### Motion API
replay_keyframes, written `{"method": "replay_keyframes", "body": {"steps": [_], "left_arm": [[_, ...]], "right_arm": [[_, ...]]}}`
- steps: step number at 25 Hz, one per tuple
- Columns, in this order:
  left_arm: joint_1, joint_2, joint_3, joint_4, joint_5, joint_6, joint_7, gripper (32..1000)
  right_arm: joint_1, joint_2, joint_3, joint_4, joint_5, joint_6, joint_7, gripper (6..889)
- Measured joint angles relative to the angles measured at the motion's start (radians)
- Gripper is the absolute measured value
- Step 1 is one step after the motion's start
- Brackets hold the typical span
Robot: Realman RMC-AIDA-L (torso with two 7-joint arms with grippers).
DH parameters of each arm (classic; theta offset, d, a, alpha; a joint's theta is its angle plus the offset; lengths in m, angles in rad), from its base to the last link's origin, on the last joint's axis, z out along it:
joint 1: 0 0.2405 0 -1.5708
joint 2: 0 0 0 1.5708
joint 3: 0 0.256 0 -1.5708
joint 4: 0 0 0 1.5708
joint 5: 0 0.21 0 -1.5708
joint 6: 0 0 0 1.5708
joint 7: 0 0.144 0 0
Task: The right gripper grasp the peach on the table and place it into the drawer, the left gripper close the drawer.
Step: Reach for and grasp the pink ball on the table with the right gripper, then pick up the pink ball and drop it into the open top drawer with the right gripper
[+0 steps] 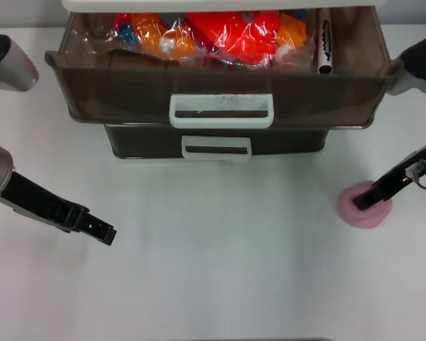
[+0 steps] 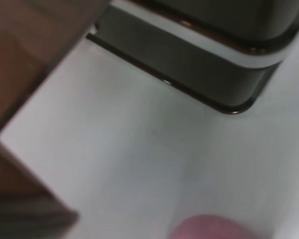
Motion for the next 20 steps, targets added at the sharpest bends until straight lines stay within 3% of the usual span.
{"method": "replay_keyframes", "body": {"steps": [9,20], "left_arm": [[0.004,0.0,-0.001,0.0,0.0,0.0,0.0,849],[0.006,0.0014,-0.003,0.0,0.0,0.0,0.0,846]], "right_arm": [[-0.007,0.004,-0.001,-0.009,-0.001,0.009,-0.027,356],[-0.033,0.014,0.0,-0.129,-0.001,0.104,-0.029,133]]}}
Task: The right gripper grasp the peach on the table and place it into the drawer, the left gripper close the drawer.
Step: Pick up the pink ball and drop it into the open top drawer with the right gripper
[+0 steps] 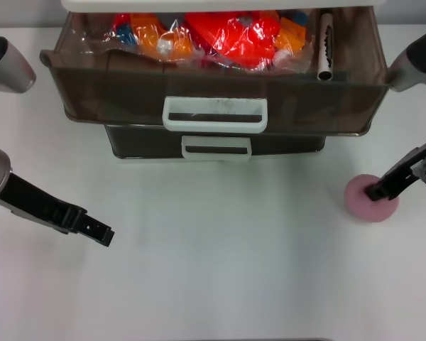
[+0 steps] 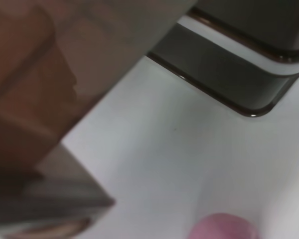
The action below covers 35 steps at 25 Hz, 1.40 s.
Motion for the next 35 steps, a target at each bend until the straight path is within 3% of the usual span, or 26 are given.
{"method": "replay_keyframes", "body": {"steps": [2,11,16,20,26,29,35], "left_arm": [[0.0,0.0002,0.0,0.0,0.0,0.0,0.0,846],[0.002,0.0016,0.0,0.0,0.0,0.001,0.0,847],[0.002,0.0017,0.0,0.0,0.0,0.004,0.0,847],[0.003,0.0017,0.0,0.0,0.0,0.005,0.0,847],[0.005,0.0017,0.0,0.0,0.0,0.009,-0.002,846],[0.009,0.0017,0.0,0.0,0.0,0.011,-0.002,846],[0.017,0.0028,-0.001,0.0,0.001,0.02,-0.006,847]], "right_arm": [[-0.01,0.0,0.004,-0.027,0.0,0.019,0.0,54],[-0.069,-0.003,0.014,-0.2,0.0,0.124,0.012,42],[-0.082,-0.01,0.053,-0.275,-0.002,0.178,0.015,45],[-0.087,-0.022,0.096,-0.334,-0.003,0.242,0.009,47],[-0.085,-0.062,0.149,-0.446,0.003,0.378,0.002,51],[-0.082,-0.069,0.148,-0.47,0.006,0.398,0.002,53],[-0.081,-0.085,0.066,-0.499,0.129,0.423,0.023,57]]}}
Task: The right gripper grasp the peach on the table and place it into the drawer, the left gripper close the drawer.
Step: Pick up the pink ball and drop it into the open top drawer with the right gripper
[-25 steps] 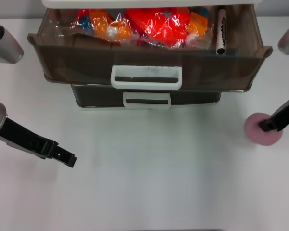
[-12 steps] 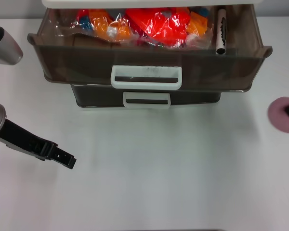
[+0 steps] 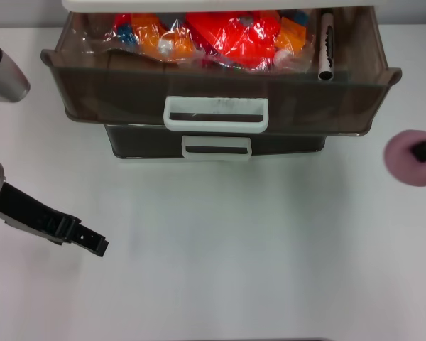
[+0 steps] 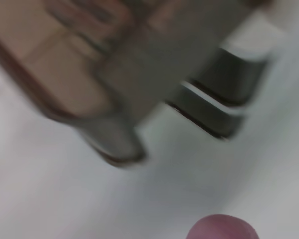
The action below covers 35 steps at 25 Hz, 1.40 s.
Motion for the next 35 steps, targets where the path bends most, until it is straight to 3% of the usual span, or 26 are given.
{"method": "replay_keyframes", "body": {"steps": [3,6,7,8,16,20,21,24,26,31,35], "left_arm": [[0.001,0.0004,-0.01,0.004,0.0,0.006,0.001,847],[0.003,0.0005,-0.021,0.007,0.0,0.008,0.005,847],[0.003,0.0005,-0.021,0.007,0.0,0.008,0.005,847],[0.003,0.0005,-0.022,0.007,0.0,0.008,0.005,847],[0.0,0.0005,-0.023,0.009,0.0,0.008,0.006,847],[-0.005,0.0005,-0.023,0.009,0.0,0.008,0.006,846],[-0.007,0.0005,-0.023,0.009,0.0,0.008,0.006,846],[-0.008,0.0005,-0.023,0.009,-0.001,0.008,0.006,846],[-0.009,0.0005,-0.023,0.009,-0.003,0.008,0.006,846],[-0.018,0.0005,-0.023,0.011,-0.008,0.008,0.006,846],[-0.021,0.0005,-0.023,0.011,-0.01,0.008,0.006,846]], "right_arm": [[-0.005,-0.031,-0.073,-0.01,0.119,0.003,0.034,58],[-0.011,-0.075,-0.179,-0.025,0.261,0.004,0.08,60],[-0.016,-0.106,-0.244,-0.045,0.352,0.004,0.109,61],[-0.016,-0.106,-0.244,-0.045,0.352,0.004,0.109,61],[0.017,-0.197,-0.348,-0.177,0.588,0.005,0.228,66],[0.068,-0.245,-0.352,-0.228,0.707,0.005,0.276,69],[0.068,-0.245,-0.352,-0.228,0.707,0.005,0.276,69],[0.131,-0.283,-0.341,-0.233,0.747,0.005,0.299,71],[0.149,-0.29,-0.332,-0.223,0.747,0.005,0.3,73],[0.247,-0.327,-0.281,-0.137,0.732,0.005,0.301,76],[0.317,-0.339,-0.258,-0.072,0.691,0.005,0.29,78]]}}
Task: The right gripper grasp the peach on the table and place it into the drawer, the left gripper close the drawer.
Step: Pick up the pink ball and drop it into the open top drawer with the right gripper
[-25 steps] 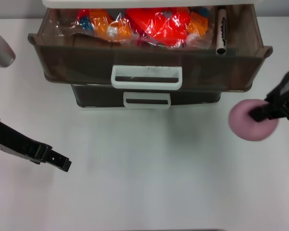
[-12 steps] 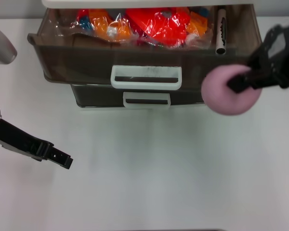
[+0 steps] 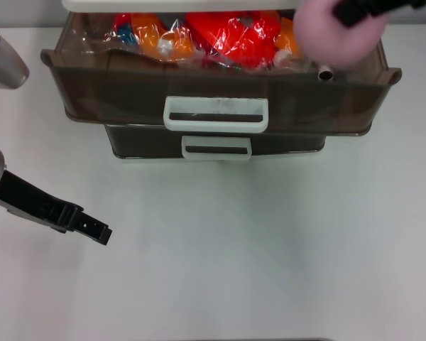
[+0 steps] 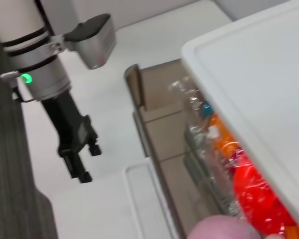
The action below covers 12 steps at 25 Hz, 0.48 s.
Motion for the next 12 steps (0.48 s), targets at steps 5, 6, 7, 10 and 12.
{"method": "replay_keyframes", "body": {"steps": [5,6,7,10,12], "left_arm": [[-0.005,-0.0011,0.001,0.001,-0.001,0.0,-0.001,846],[-0.007,-0.0012,0.002,0.001,-0.002,0.0,-0.001,846],[-0.009,-0.0013,0.002,0.001,-0.002,0.0,-0.002,847],[-0.013,-0.0016,0.005,0.002,-0.002,0.0,-0.004,847],[-0.013,-0.0016,0.005,0.002,-0.002,0.0,-0.004,847]], "right_arm": [[0.048,0.007,-0.005,0.062,-0.085,-0.001,-0.02,81],[0.054,0.012,-0.006,0.072,-0.11,-0.001,-0.027,82],[0.063,0.021,-0.006,0.089,-0.132,-0.002,-0.036,82],[0.092,0.053,-0.001,0.143,-0.199,-0.004,-0.073,84],[0.111,0.079,0.003,0.178,-0.236,-0.005,-0.099,85]]}}
